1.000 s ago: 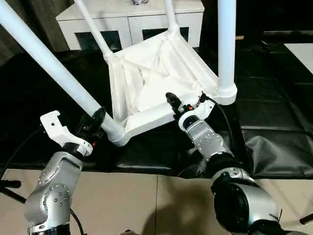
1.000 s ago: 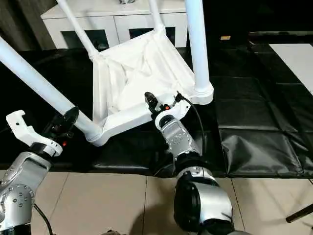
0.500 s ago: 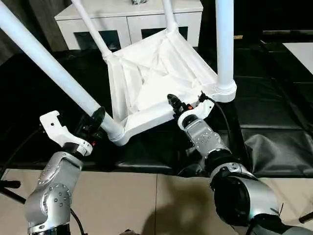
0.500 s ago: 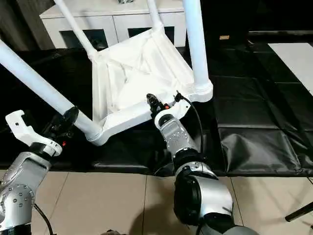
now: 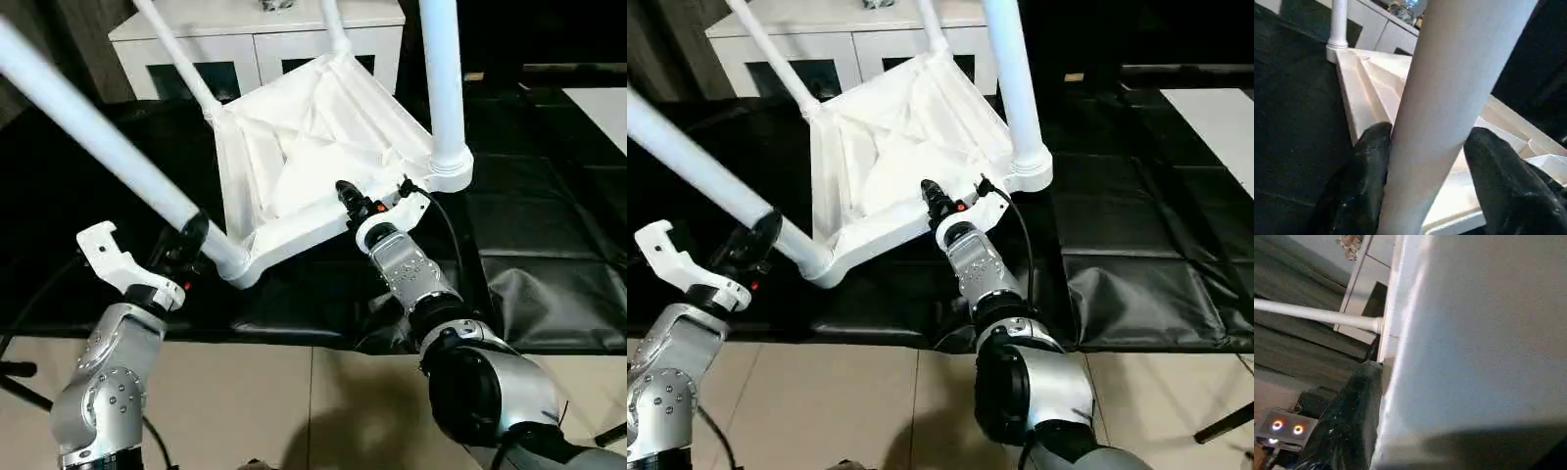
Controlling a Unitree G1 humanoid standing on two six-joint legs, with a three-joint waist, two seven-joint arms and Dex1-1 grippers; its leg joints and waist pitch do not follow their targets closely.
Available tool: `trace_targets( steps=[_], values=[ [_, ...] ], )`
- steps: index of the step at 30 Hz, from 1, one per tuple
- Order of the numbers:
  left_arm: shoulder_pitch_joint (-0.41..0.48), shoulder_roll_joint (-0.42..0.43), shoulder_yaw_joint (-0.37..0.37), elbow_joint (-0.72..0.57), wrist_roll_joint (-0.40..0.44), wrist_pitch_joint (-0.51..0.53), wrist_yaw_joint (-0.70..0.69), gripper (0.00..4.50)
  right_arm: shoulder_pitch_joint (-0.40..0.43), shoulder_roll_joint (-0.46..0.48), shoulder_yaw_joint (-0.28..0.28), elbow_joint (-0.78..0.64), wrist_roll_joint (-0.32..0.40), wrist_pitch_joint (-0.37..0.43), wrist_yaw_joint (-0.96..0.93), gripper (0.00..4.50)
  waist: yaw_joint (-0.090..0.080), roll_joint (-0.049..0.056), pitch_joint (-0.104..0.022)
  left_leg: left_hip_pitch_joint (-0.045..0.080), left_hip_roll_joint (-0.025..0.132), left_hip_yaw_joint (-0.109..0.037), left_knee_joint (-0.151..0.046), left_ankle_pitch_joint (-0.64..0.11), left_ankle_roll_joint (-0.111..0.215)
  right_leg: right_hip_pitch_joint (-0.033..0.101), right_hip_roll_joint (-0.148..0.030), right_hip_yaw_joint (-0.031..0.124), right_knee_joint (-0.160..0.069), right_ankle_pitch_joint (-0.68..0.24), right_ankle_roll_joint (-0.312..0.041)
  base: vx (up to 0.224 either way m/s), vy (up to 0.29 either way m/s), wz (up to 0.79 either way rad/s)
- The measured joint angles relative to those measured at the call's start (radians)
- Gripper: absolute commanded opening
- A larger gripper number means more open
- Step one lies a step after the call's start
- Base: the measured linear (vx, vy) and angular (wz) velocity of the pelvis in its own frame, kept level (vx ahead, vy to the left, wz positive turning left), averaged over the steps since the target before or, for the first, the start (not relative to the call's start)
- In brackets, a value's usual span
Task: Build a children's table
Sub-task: Flip table
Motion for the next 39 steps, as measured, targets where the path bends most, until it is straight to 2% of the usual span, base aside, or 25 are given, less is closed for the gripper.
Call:
trace_targets(
  steps=[2,8,13,17,23,26,29,33,39],
  values=[
    [0.000,0.000,0.001,0.000,0.000,-0.002,0.000,3.00,0.004,-0.004,0.008,-0.023,-0.011,-0.006,-0.005,2.25,0.004,-0.003,0.000,0.000,0.000,0.000,0.000,0.000,-0.001,0.000,0.000,0.000,0.001,0.000,0.000,0.000,0.000,0.00],
    [0.003,0.005,0.025,0.001,0.016,-0.058,0.016,3.37,0.083,-0.014,0.081,-0.184,-0.080,-0.016,-0.027,2.22,0.029,-0.006,0.000,-0.001,0.000,0.001,0.000,-0.001,-0.003,0.001,-0.001,0.001,0.003,0.000,0.000,0.000,0.000,0.00],
    [0.001,0.031,0.124,0.012,0.019,-0.142,0.054,3.59,0.140,-0.078,0.127,-0.342,-0.136,0.006,-0.052,2.17,0.047,-0.012,-0.001,-0.001,0.000,0.002,0.000,0.000,-0.002,0.004,-0.001,0.003,0.003,0.000,0.001,0.000,0.000,0.00],
    [0.002,0.042,0.157,0.026,0.026,-0.179,0.076,3.59,0.170,-0.112,0.153,-0.454,-0.170,0.028,-0.106,2.17,0.050,-0.014,-0.001,0.000,0.000,0.002,0.000,0.000,-0.002,0.007,0.000,0.010,0.002,-0.001,0.004,0.000,0.000,0.00],
    [0.004,0.060,0.193,0.064,0.040,-0.226,0.097,3.59,0.210,-0.161,0.156,-0.550,-0.184,0.060,-0.158,2.17,0.047,-0.019,-0.002,0.000,-0.003,0.005,0.000,0.000,-0.001,0.010,0.001,0.022,0.001,-0.005,0.019,0.000,0.000,0.00],
    [0.003,0.093,0.207,0.084,0.060,-0.246,0.107,3.59,0.226,-0.180,0.159,-0.597,-0.195,0.080,-0.177,2.17,0.046,-0.018,-0.002,0.000,-0.004,0.005,-0.001,0.000,-0.001,0.010,0.001,0.023,0.000,-0.004,0.022,0.000,0.000,0.00],
    [-0.002,0.150,0.206,0.101,0.106,-0.261,0.108,3.59,0.236,-0.211,0.189,-0.651,-0.228,0.095,-0.191,2.17,0.042,-0.018,-0.003,0.000,-0.004,0.005,-0.001,0.000,-0.001,0.010,0.001,0.023,0.000,-0.004,0.023,0.000,0.000,0.00],
    [-0.021,0.213,0.171,0.096,0.148,-0.256,0.078,3.59,0.236,-0.264,0.260,-0.710,-0.331,0.097,-0.205,2.17,0.039,-0.024,-0.009,0.001,-0.004,0.004,-0.001,0.000,-0.002,0.011,0.002,0.024,-0.001,-0.004,0.023,0.000,0.000,0.00],
    [-0.007,0.395,-0.024,0.015,0.256,-0.164,-0.069,3.59,0.233,-0.281,0.362,-0.761,-0.447,0.114,-0.250,2.09,0.025,-0.041,-0.016,0.002,-0.004,0.003,-0.002,0.000,-0.002,0.012,0.002,0.024,-0.002,-0.004,0.023,0.000,0.000,0.00]
  ],
)
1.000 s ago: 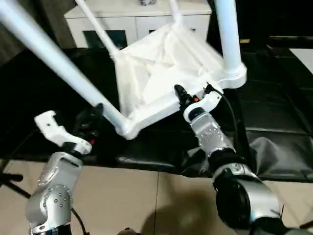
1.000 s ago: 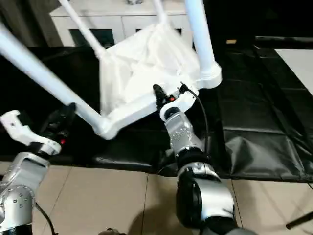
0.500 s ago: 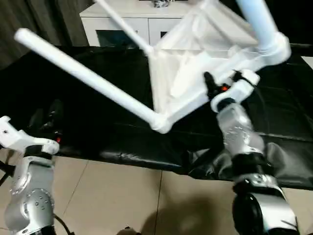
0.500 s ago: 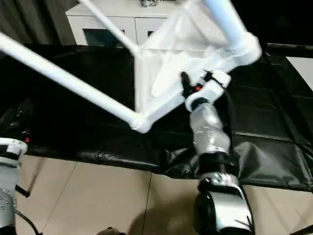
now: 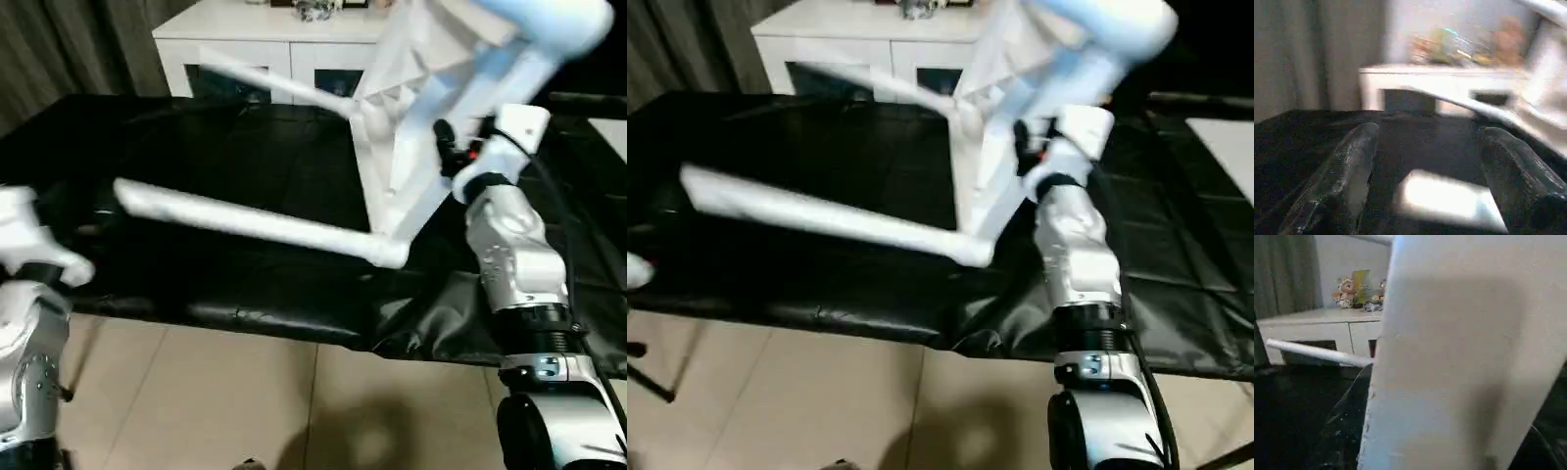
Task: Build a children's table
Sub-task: Flip table
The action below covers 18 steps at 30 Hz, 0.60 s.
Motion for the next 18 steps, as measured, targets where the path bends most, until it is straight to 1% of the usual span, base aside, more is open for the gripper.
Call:
trace_targets(
  steps=[2,3,5,8,9,11,14,15,18],
  values=[
    [0.002,0.023,-0.043,-0.024,0.020,0.024,-0.029,3.59,0.000,0.005,0.016,-0.004,-0.021,0.001,-0.016,2.06,-0.001,-0.004,0.000,0.000,0.000,0.000,0.000,0.000,0.000,0.001,0.000,0.000,0.000,0.000,0.000,0.000,0.000,0.00],
    [0.002,0.036,-0.066,-0.040,0.025,0.038,-0.044,3.59,0.000,0.009,0.026,-0.006,-0.035,0.001,-0.029,2.05,-0.001,-0.007,0.000,0.000,0.000,0.000,0.000,0.000,0.000,0.001,0.000,0.000,-0.001,0.000,0.000,0.000,0.000,0.00],
    [0.001,0.079,-0.112,-0.073,0.035,0.061,-0.080,3.59,0.001,0.018,0.042,-0.012,-0.063,0.005,-0.052,2.03,-0.001,-0.012,0.000,0.000,0.000,-0.001,0.000,0.000,0.000,0.002,0.000,0.000,0.000,0.000,0.000,0.000,0.000,0.00],
    [-0.007,0.154,-0.188,-0.129,0.066,0.085,-0.155,3.59,0.007,0.027,0.077,-0.029,-0.117,0.010,-0.091,2.02,-0.001,-0.013,0.000,0.000,-0.001,-0.001,0.000,0.000,0.000,0.002,0.000,0.001,-0.001,0.000,0.000,0.000,0.000,0.00],
    [-0.008,0.193,-0.222,-0.146,0.079,0.092,-0.190,3.59,0.007,0.032,0.088,-0.035,-0.132,0.014,-0.104,2.02,-0.003,-0.013,0.001,0.000,-0.001,-0.001,0.000,0.000,0.000,0.002,0.000,0.001,-0.001,0.000,0.000,0.000,0.000,0.00],
    [-0.014,0.226,-0.264,-0.162,0.106,0.100,-0.233,3.59,0.007,0.042,0.101,-0.037,-0.151,0.016,-0.122,2.00,-0.005,-0.013,0.001,0.000,-0.001,-0.001,-0.001,0.000,0.000,0.002,0.000,0.001,-0.001,0.000,0.000,0.000,0.000,0.00],
    [-0.053,0.243,-0.322,-0.161,0.160,0.091,-0.266,3.59,0.004,0.060,0.111,-0.026,-0.172,0.001,-0.151,1.98,-0.009,-0.013,0.001,0.000,-0.001,-0.001,-0.001,0.000,0.000,0.002,0.000,0.001,-0.001,0.000,0.000,0.000,0.000,0.00],
    [-0.071,0.243,-0.333,-0.161,0.173,0.084,-0.270,3.59,0.002,0.068,0.114,-0.020,-0.179,-0.005,-0.157,1.98,-0.011,-0.013,0.001,0.000,-0.001,-0.001,-0.002,0.000,0.000,0.002,0.000,0.001,-0.001,0.000,0.000,0.000,0.000,0.00],
    [-0.107,0.240,-0.344,-0.161,0.178,0.080,-0.269,3.59,-0.006,0.076,0.121,0.007,-0.188,-0.027,-0.161,1.98,-0.018,-0.013,0.000,0.001,-0.001,-0.001,-0.002,0.000,0.000,0.002,0.000,0.001,-0.001,0.000,0.000,0.000,0.000,0.00]
  ],
)
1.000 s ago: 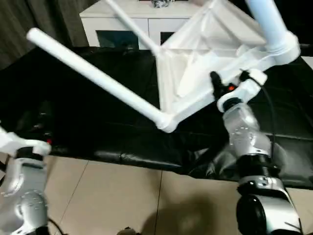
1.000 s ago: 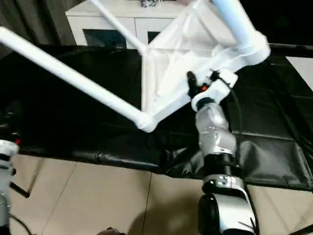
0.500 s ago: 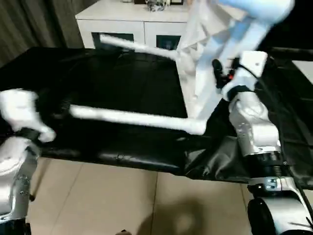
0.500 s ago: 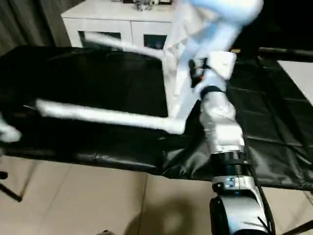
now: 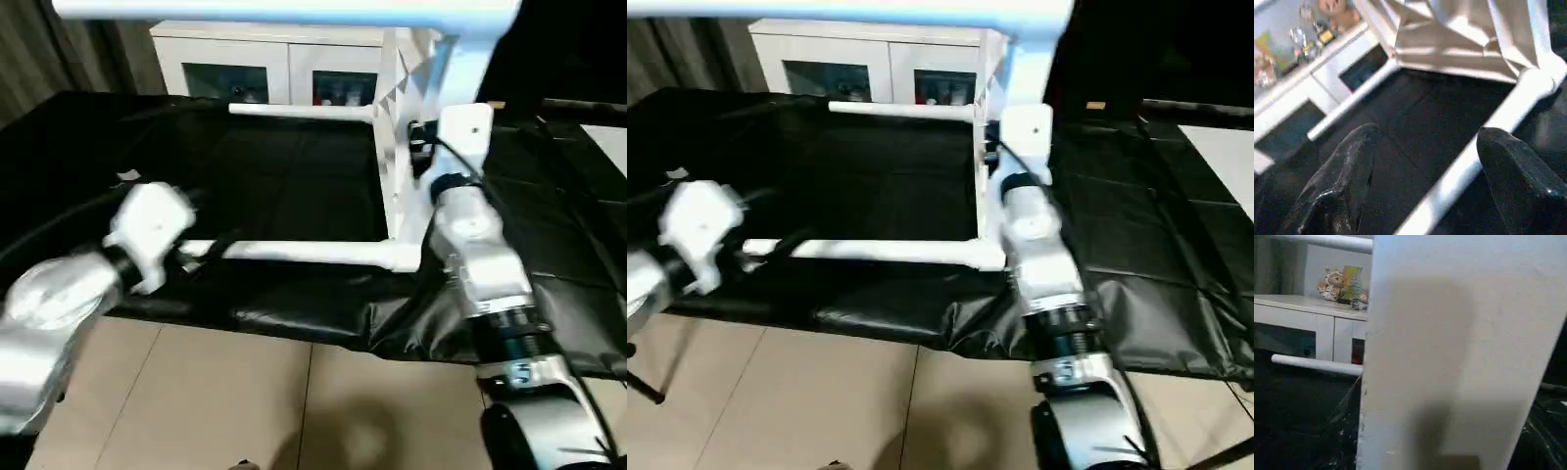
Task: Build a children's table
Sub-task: Flip table
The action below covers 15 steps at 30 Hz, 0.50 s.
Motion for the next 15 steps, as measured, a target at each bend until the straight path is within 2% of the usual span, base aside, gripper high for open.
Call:
trace_targets(
  steps=[5,9,15],
  values=[
    [-0.014,-0.033,-0.031,0.009,0.006,0.006,0.004,3.59,-0.011,0.002,0.008,0.039,-0.003,-0.028,0.010,1.98,-0.009,0.001,-0.001,0.001,0.000,0.000,0.000,0.000,0.000,0.001,0.000,0.000,0.000,0.000,0.000,0.000,0.000,0.00],
    [-0.029,-0.101,-0.045,0.033,0.012,0.019,0.031,3.59,-0.012,-0.002,0.006,0.060,-0.002,-0.052,0.041,1.98,-0.013,0.001,-0.001,0.003,0.000,0.000,0.000,0.000,0.000,0.003,0.000,0.000,0.000,0.001,-0.001,0.000,0.000,0.00],
    [-0.036,-0.108,-0.073,0.033,0.018,0.025,0.034,3.59,-0.012,0.010,-0.013,0.064,0.015,-0.052,0.056,1.98,-0.017,0.001,-0.001,0.011,-0.001,0.000,-0.005,0.000,0.000,0.006,0.000,0.000,-0.001,0.000,-0.001,0.000,0.000,0.00]
  ],
)
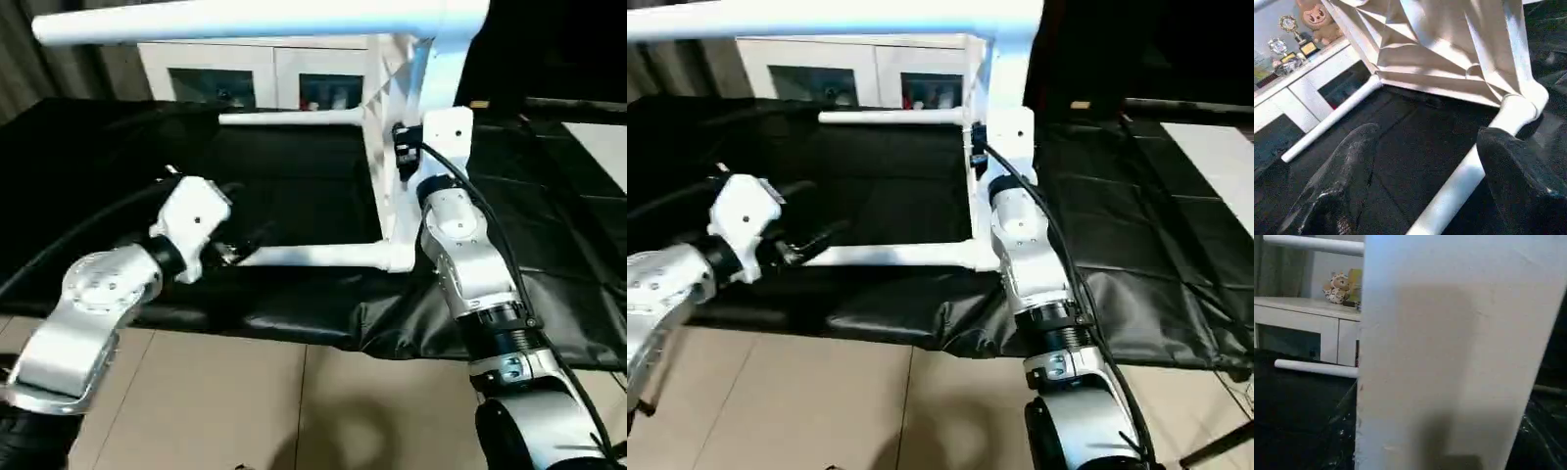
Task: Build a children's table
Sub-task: Flip table
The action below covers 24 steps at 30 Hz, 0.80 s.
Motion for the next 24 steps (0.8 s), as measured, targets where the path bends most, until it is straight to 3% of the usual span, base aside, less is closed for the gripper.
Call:
trace_targets(
  steps=[4,6,9,11,15,20,24],
  values=[
    [-0.002,-0.006,-0.002,0.003,0.015,0.003,0.000,3.59,0.000,0.001,-0.009,-0.010,0.014,0.023,0.011,1.98,-0.002,0.001,0.000,0.006,0.000,-0.001,-0.004,0.000,0.000,0.005,0.001,0.000,-0.003,0.000,0.000,0.000,0.000,0.00],
    [-0.002,-0.006,-0.002,0.004,0.024,0.009,0.000,3.59,0.002,0.001,-0.008,-0.027,0.012,0.045,0.013,2.51,-0.002,0.001,0.000,0.006,0.000,-0.001,-0.004,0.000,0.000,0.005,0.001,0.000,-0.004,0.000,0.000,0.000,0.000,0.00],
    [-0.003,-0.006,-0.002,0.006,0.029,0.014,0.000,3.59,0.014,0.004,-0.007,-0.028,0.008,0.120,0.015,2.65,-0.003,0.001,0.000,0.005,0.000,-0.001,-0.004,0.000,0.000,0.004,0.002,0.000,-0.004,0.000,0.000,0.000,0.000,0.00],
    [-0.003,-0.005,-0.002,0.006,0.034,0.016,0.000,3.59,0.049,0.011,0.000,-0.008,0.008,0.168,0.017,2.96,-0.001,0.005,0.004,0.002,-0.001,-0.001,-0.004,0.000,0.000,0.002,0.001,0.001,-0.005,0.000,0.000,0.000,0.000,0.00],
    [-0.003,-0.006,-0.003,0.006,0.040,0.020,0.000,3.59,0.064,0.016,0.003,0.002,0.008,0.227,0.020,2.96,0.000,0.012,0.008,-0.012,-0.003,-0.002,-0.004,0.003,-0.004,-0.013,0.001,0.001,-0.003,0.006,-0.007,0.000,0.000,0.00],
    [-0.003,-0.025,-0.002,0.006,0.027,0.020,-0.005,3.59,0.064,0.017,0.000,-0.019,0.011,0.249,0.020,2.96,0.000,0.012,0.008,-0.013,-0.003,-0.002,-0.004,0.003,-0.004,-0.013,0.001,0.002,-0.005,0.004,-0.006,0.000,0.000,0.00],
    [0.001,-0.063,0.000,-0.009,-0.035,0.031,-0.032,3.59,0.064,0.020,0.000,-0.033,0.016,0.250,0.041,2.96,0.000,0.012,0.008,-0.013,-0.003,-0.002,-0.005,0.003,-0.004,-0.013,0.001,0.002,-0.005,0.004,-0.005,0.000,0.000,0.00]
  ],
)
